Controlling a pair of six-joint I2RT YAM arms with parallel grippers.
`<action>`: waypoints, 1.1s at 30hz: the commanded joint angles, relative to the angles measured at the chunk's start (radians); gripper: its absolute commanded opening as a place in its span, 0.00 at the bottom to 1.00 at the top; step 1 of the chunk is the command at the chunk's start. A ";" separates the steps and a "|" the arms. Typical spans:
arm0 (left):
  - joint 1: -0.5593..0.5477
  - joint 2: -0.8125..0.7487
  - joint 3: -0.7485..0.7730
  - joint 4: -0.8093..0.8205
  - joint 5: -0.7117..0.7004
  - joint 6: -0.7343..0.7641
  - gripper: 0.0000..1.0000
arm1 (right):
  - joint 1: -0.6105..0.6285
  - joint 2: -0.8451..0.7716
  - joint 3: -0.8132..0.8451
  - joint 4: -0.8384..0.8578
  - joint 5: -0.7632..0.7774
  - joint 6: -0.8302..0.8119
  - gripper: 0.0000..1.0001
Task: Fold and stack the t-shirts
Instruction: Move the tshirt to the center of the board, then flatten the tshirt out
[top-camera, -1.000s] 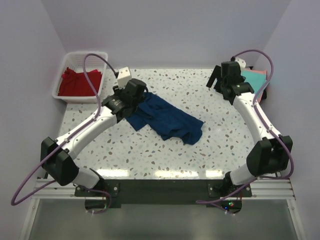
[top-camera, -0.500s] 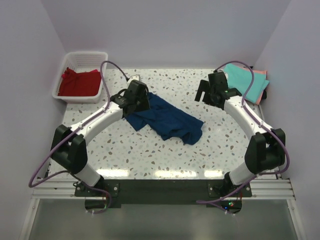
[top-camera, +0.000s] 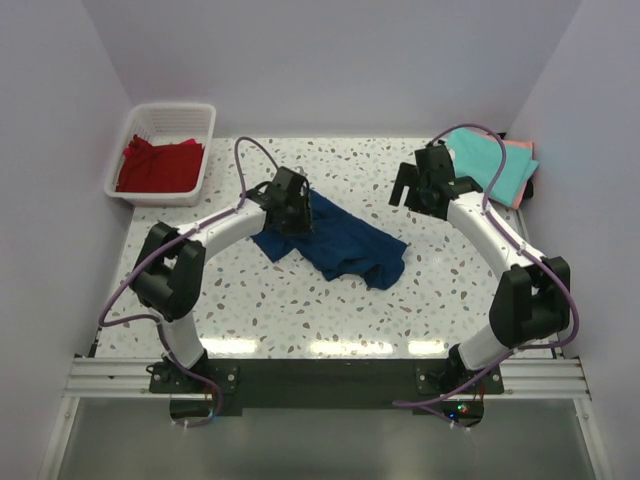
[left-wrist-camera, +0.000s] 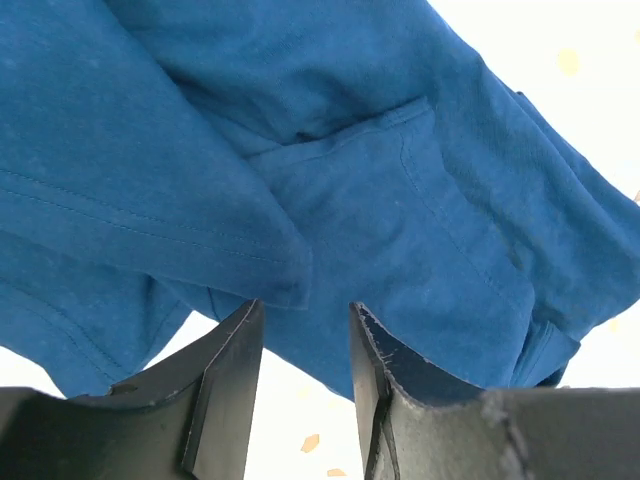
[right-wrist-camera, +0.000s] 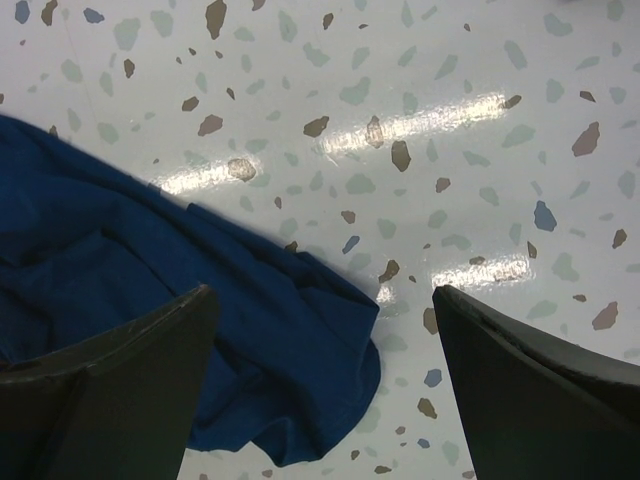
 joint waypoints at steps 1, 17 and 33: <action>0.003 0.005 0.041 0.038 0.046 0.008 0.45 | 0.003 -0.031 -0.013 -0.016 0.019 0.005 0.93; 0.002 0.089 0.095 -0.057 -0.030 -0.012 0.50 | 0.005 -0.054 -0.027 -0.032 0.045 0.010 0.93; -0.003 0.124 0.101 -0.089 -0.046 0.008 0.52 | 0.005 -0.076 -0.045 -0.024 0.055 0.022 0.93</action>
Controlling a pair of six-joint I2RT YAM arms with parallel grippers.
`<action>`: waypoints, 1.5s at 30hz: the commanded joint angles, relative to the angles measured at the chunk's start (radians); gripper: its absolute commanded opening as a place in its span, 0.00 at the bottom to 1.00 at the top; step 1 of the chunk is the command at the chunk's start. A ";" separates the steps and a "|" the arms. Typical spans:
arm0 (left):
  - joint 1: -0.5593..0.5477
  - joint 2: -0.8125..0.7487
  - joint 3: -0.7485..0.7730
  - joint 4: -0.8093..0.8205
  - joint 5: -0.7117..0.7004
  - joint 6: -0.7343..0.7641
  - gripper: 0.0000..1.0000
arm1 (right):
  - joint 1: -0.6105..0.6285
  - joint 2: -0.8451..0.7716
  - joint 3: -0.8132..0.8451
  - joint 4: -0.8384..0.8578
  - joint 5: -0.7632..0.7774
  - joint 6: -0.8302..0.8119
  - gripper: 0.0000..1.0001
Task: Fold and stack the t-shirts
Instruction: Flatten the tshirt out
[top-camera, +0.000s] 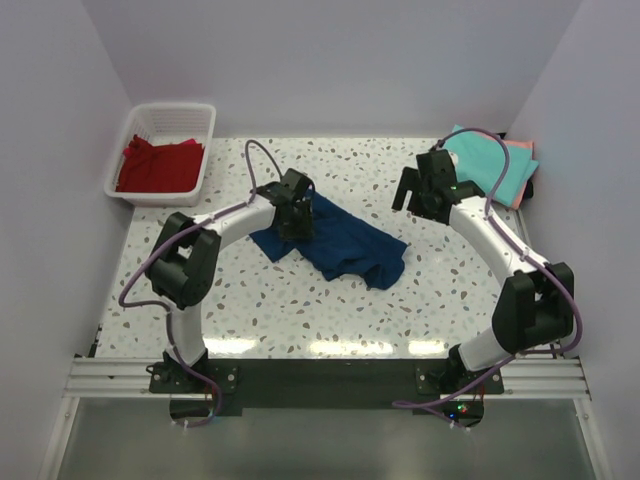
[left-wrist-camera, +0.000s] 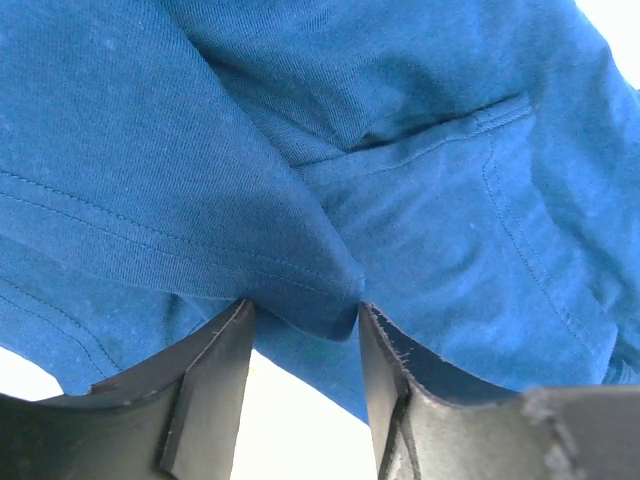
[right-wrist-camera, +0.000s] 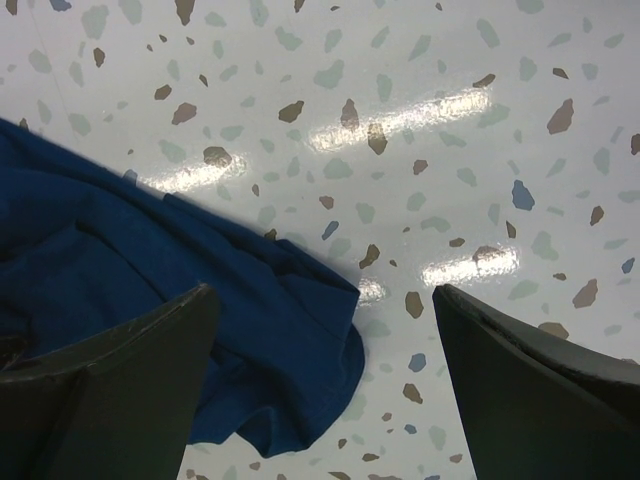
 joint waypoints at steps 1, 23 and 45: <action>-0.003 0.013 0.029 0.005 -0.005 0.015 0.53 | 0.005 -0.045 -0.009 -0.006 0.024 0.015 0.93; -0.005 -0.091 0.112 -0.119 -0.187 0.020 0.05 | 0.005 -0.078 -0.042 -0.011 0.017 0.029 0.92; 0.153 -0.352 0.336 -0.193 -0.571 0.070 0.00 | 0.164 -0.156 -0.209 -0.018 -0.071 0.012 0.71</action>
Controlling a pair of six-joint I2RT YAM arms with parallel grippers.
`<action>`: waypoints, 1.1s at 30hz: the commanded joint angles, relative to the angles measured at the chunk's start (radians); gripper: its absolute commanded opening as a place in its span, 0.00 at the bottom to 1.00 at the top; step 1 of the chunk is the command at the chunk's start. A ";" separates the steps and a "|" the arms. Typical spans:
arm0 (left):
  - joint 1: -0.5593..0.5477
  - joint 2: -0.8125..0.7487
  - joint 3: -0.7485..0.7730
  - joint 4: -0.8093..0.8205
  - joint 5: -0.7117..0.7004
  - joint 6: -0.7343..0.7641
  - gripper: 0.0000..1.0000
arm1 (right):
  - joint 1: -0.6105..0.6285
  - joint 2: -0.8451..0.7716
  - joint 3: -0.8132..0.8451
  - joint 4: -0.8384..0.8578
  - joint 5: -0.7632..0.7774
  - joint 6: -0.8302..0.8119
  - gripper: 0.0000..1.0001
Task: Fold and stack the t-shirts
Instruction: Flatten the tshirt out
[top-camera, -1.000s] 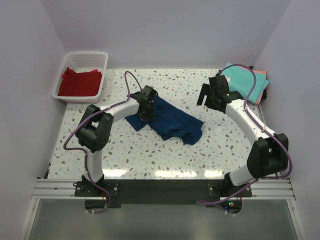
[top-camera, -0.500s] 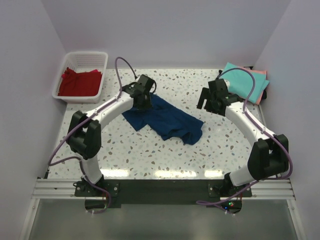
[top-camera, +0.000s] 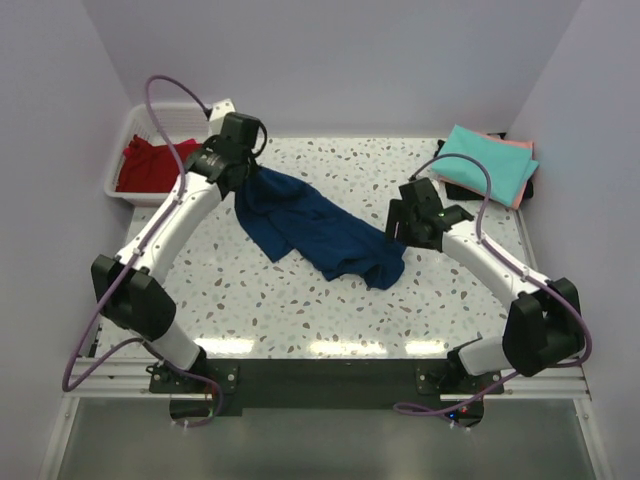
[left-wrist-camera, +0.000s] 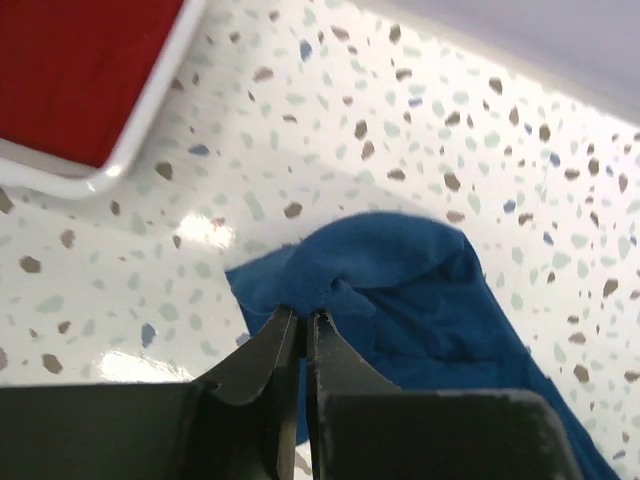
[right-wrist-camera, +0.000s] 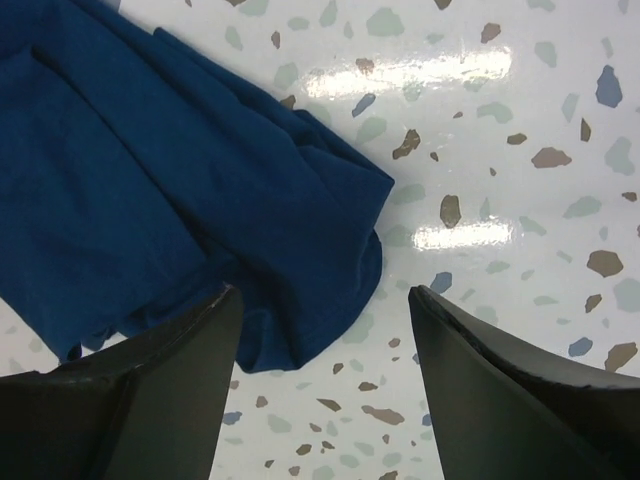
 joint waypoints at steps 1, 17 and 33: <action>0.015 -0.069 0.102 0.004 -0.137 0.054 0.00 | 0.038 -0.036 -0.015 -0.008 -0.056 -0.001 0.69; 0.020 -0.125 0.163 0.024 -0.265 0.108 0.00 | 0.265 0.101 0.051 0.058 -0.073 -0.052 0.72; 0.026 -0.116 0.151 -0.001 -0.243 0.126 0.00 | 0.270 0.244 0.172 0.174 -0.007 -0.029 0.69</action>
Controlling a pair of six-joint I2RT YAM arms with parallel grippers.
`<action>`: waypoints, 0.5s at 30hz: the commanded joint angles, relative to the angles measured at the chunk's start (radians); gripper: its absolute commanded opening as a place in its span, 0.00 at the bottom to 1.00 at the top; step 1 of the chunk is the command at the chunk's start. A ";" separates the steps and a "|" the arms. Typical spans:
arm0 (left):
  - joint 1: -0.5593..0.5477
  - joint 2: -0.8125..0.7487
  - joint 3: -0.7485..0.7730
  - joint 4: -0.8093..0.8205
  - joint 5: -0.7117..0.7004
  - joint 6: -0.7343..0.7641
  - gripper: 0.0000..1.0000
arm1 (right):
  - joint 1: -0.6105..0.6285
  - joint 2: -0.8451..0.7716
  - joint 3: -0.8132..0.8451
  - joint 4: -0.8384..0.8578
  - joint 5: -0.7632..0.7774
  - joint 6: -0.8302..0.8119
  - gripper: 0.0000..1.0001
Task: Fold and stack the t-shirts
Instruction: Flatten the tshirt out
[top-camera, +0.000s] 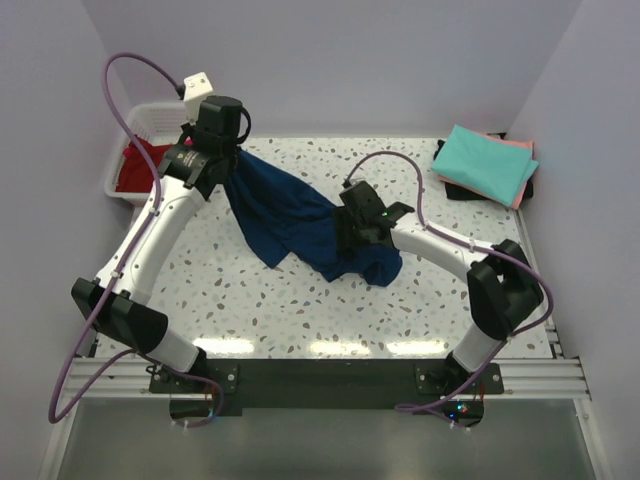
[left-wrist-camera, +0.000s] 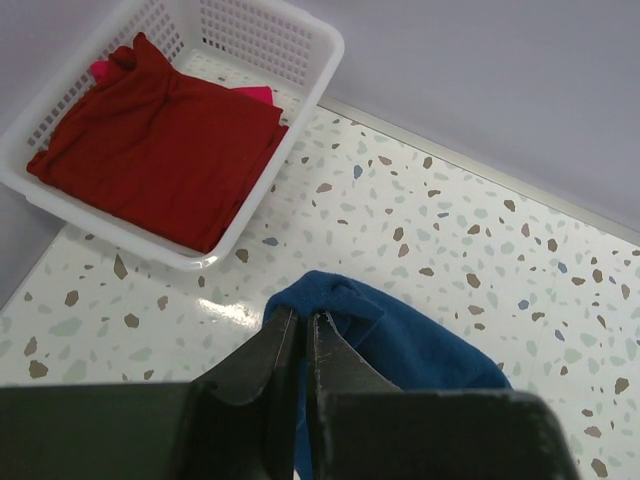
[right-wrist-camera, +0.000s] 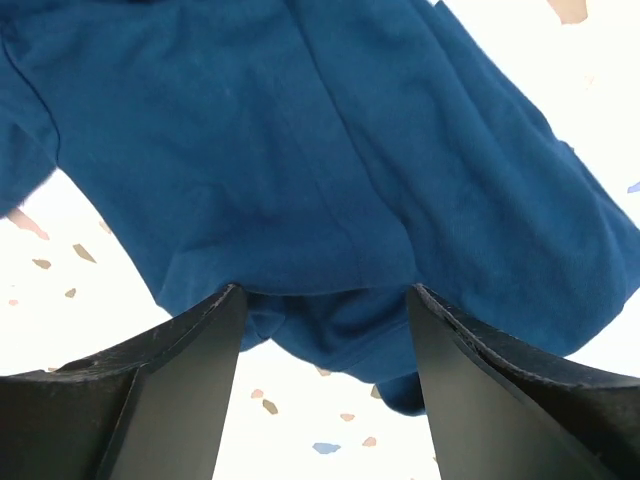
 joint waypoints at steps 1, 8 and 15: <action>0.012 -0.018 0.027 0.006 -0.015 0.015 0.00 | 0.002 -0.040 0.014 0.065 0.048 0.029 0.67; 0.018 0.001 0.014 0.002 0.002 0.012 0.00 | 0.002 -0.070 -0.015 0.087 0.074 0.061 0.64; 0.025 0.022 0.012 0.009 0.020 0.015 0.00 | -0.007 -0.022 -0.037 0.061 0.014 0.147 0.64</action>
